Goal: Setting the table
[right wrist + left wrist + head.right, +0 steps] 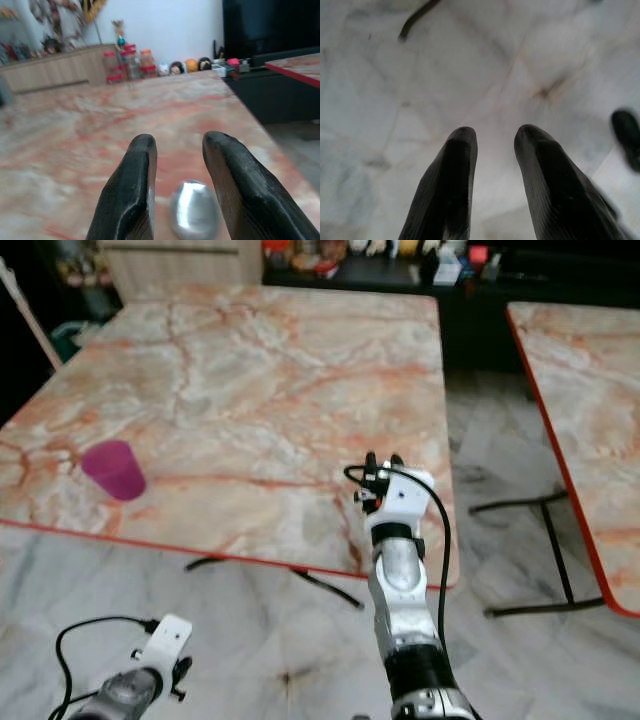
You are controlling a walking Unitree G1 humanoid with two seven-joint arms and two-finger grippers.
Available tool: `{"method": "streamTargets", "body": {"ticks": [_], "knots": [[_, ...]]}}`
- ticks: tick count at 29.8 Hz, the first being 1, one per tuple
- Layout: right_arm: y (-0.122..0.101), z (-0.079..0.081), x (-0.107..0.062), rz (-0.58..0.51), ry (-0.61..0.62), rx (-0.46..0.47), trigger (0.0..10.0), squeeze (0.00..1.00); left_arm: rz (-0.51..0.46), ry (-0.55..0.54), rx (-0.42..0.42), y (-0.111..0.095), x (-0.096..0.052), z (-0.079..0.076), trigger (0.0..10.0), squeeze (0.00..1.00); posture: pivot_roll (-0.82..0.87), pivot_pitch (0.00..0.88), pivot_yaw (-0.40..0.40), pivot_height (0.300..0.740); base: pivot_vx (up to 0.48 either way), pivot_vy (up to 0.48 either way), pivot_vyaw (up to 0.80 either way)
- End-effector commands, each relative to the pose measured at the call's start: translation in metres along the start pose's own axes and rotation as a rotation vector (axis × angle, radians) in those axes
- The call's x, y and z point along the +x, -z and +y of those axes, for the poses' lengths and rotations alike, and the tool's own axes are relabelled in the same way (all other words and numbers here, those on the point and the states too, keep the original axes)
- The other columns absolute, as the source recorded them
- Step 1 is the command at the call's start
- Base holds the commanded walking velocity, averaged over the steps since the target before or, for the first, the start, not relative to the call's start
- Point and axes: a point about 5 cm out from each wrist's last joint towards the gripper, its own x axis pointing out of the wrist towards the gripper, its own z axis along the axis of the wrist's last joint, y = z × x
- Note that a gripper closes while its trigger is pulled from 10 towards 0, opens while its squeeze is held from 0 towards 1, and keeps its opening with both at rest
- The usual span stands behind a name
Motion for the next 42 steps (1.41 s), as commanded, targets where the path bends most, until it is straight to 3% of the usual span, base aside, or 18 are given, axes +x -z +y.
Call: {"method": "streamTargets", "body": {"ticks": [1, 15, 35, 42], "knots": [[0.003, 0.013, -0.002, 0.007, -0.031, 0.021, 10.0, 0.0, 0.062, -0.013, -0.012, 0.02, -0.005, 0.004, 10.0, 0.0, -0.06, 0.132, 0.029, 0.74, 0.247, 0.0, 0.0], [0.011, 0.022, -0.013, 0.029, -0.061, 0.012, 10.0, 0.0, 0.066, -0.017, -0.014, 0.022, -0.006, 0.005, 10.0, 0.0, -0.06, 0.135, 0.026, 0.74, 0.087, 0.0, 0.0], [0.018, 0.013, -0.02, 0.061, -0.011, -0.01, 10.0, 0.0, 0.07, -0.007, 0.001, 0.022, -0.006, 0.003, 10.0, 0.0, -0.07, 0.144, 0.031, 0.74, 0.093, 0.0, 0.0], [0.026, 0.002, -0.022, 0.117, 0.062, -0.044, 10.0, 0.0, 0.078, -0.004, -0.005, 0.024, -0.006, 0.002, 10.0, 0.0, -0.07, 0.141, 0.03, 0.74, 0.0, 0.0, 0.0]]}}
